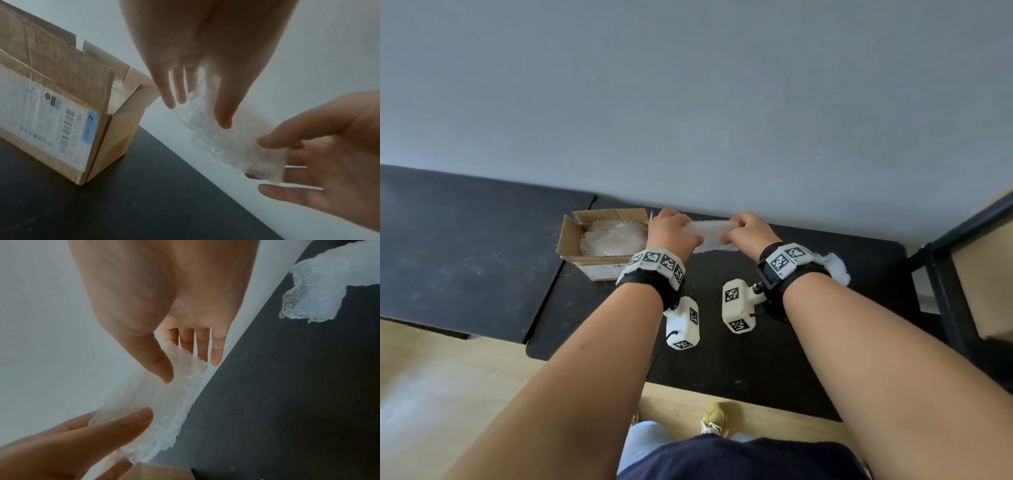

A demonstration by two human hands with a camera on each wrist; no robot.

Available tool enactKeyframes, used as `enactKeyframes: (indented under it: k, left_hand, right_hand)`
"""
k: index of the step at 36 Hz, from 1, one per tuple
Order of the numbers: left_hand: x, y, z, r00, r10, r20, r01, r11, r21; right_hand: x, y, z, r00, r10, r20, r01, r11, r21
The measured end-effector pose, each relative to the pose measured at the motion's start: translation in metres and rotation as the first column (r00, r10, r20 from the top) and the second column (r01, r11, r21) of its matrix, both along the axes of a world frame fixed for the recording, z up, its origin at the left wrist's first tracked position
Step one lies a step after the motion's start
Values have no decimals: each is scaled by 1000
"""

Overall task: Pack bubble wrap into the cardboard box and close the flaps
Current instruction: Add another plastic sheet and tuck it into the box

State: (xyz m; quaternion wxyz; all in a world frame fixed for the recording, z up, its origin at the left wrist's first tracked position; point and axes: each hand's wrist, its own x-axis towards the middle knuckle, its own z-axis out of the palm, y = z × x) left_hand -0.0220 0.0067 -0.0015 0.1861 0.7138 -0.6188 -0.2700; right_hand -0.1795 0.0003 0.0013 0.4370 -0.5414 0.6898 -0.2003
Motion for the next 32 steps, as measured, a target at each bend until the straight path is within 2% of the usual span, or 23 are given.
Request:
enactKeyframes:
  k: [6, 10, 14, 21, 26, 32]
  left_hand:
    - [18, -5, 21, 996, 77, -43, -78, 997, -11]
    - [43, -8, 26, 994, 112, 7, -111, 992, -57]
    - [77, -8, 30, 982, 190, -19, -191, 977, -97]
    - [151, -8, 22, 964, 217, 153, -209, 976, -68]
    - [197, -5, 14, 962, 167, 217, -182, 982, 53]
    - [231, -8, 7, 977, 68, 201, -89, 991, 99]
  right_hand:
    - [22, -12, 20, 997, 74, -23, -75, 994, -73]
    - [46, -16, 33, 999, 49, -7, -50, 994, -101]
    - [77, -20, 41, 999, 4, 38, 3, 985, -170]
    - [137, -24, 45, 997, 70, 37, -57, 959, -277]
    - [186, -21, 32, 981, 84, -174, -141, 926, -351]
    - [232, -17, 13, 910, 110, -399, -269, 890, -368]
